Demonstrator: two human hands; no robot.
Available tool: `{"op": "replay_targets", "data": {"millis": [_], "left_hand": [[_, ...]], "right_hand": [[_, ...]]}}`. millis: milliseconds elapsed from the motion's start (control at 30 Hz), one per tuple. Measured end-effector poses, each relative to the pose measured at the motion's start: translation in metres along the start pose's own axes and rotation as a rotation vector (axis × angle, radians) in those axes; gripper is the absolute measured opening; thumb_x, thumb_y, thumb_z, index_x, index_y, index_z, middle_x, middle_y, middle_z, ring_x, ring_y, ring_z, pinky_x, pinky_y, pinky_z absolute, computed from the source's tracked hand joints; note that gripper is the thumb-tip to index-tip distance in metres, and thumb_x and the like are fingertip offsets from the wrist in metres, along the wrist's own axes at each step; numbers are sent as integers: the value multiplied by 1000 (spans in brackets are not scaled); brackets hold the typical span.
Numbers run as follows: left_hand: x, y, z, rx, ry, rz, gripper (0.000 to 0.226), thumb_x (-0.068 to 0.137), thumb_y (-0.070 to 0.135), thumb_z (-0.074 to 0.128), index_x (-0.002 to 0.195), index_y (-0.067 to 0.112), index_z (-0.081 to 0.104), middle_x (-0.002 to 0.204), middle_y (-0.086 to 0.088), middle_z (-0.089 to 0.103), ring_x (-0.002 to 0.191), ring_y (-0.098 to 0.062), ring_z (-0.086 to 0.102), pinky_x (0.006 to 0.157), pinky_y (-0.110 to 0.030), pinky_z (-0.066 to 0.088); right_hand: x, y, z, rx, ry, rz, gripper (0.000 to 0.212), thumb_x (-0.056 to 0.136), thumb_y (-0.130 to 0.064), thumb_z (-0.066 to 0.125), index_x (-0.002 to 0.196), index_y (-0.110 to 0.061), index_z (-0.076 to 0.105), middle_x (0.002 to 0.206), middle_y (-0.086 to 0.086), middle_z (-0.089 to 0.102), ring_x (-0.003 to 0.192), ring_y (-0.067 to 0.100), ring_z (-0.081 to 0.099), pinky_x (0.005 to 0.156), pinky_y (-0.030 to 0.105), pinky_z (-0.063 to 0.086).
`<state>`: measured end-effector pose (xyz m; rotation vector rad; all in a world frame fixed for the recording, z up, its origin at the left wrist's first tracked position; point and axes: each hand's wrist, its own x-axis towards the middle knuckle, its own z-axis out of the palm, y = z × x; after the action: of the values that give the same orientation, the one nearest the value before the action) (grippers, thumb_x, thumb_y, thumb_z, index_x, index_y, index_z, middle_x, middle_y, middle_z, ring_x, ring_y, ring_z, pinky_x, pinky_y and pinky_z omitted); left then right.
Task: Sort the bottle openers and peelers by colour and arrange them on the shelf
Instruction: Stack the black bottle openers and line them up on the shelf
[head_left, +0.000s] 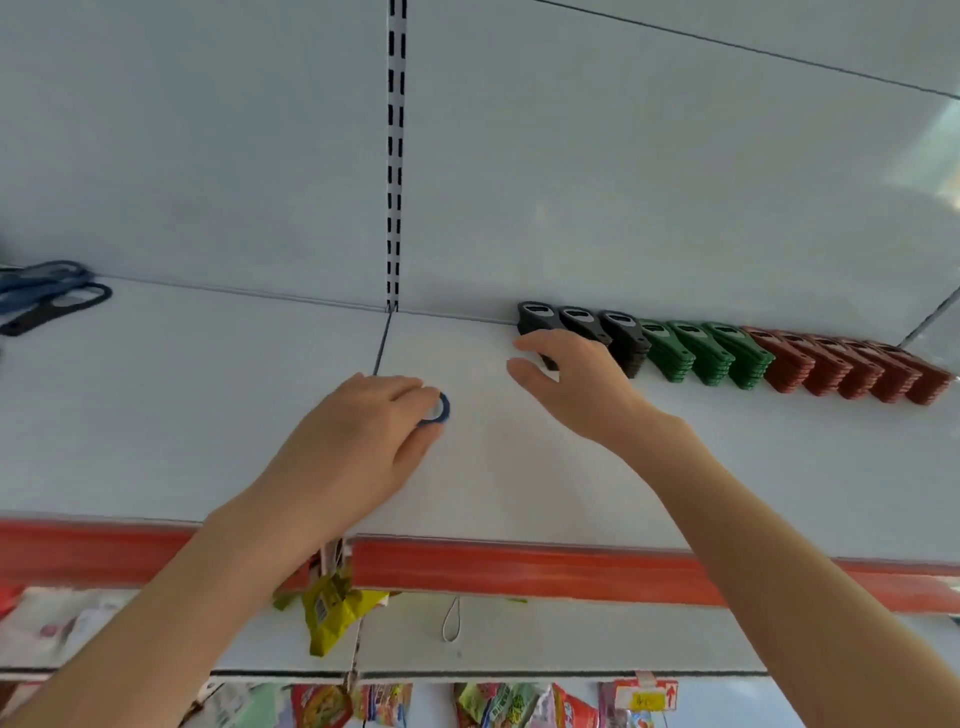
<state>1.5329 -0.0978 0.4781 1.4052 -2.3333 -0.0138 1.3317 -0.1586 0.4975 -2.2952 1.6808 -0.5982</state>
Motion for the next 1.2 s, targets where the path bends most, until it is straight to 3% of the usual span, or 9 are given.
{"op": "replay_targets", "data": {"millis": [267,433,600,733,833,967,1100,1200], "left_hand": [[-83,-58,-39,162,69,-327,43,83,33,39,94,6,70,84,-9,71,70,-26,68,56,-33,54],[-139,-105,-71,151,187,-566,33,92,24,53,119,6,60,115,-12,64,104,-30,60,85,-37,48],[-186,-158,-101,177,198,-681,32,91,22,55,118,7,61,111,-12,65,100,-31,61,81,-42,51],[-209,-201,-119,159,214,-677,31,90,20,55,116,6,62,104,-13,66,88,-28,61,77,-42,51],[-217,-228,-125,138,220,-653,35,91,23,52,121,7,59,110,-10,64,92,-26,60,80,-37,48],[-219,-251,-127,91,208,-593,35,92,25,50,122,9,58,116,-9,63,104,-26,58,85,-36,46],[-215,-263,-127,35,178,-544,35,94,27,46,124,13,56,119,-5,61,108,-22,55,88,-33,44],[-211,-268,-124,5,176,-524,34,93,25,49,123,11,57,118,-6,62,109,-23,56,88,-33,44]], "right_hand": [[27,-76,47,25,-138,-262,38,95,-34,47,129,-18,51,134,-2,51,122,13,46,87,15,28],[46,-151,82,50,-189,-421,37,94,-33,48,126,-16,54,129,-1,55,120,14,49,87,14,29],[64,-233,130,125,-252,-485,32,94,-29,51,118,-10,59,119,4,62,108,19,56,92,23,39],[77,-298,163,109,-265,-543,31,95,-26,49,117,-8,60,116,8,61,107,21,55,93,28,41],[87,-336,188,26,-314,-632,33,94,-25,51,116,-3,59,112,12,60,105,25,53,91,32,41],[97,-345,196,-69,-385,-533,43,89,-34,57,121,-6,53,117,9,54,111,25,48,91,31,38],[97,-320,180,-107,-478,-361,54,86,-33,61,133,-14,43,135,4,45,123,19,40,95,22,29],[101,-302,170,-190,-526,-233,55,85,-36,61,133,-15,44,136,3,44,124,19,41,97,24,30]]}}
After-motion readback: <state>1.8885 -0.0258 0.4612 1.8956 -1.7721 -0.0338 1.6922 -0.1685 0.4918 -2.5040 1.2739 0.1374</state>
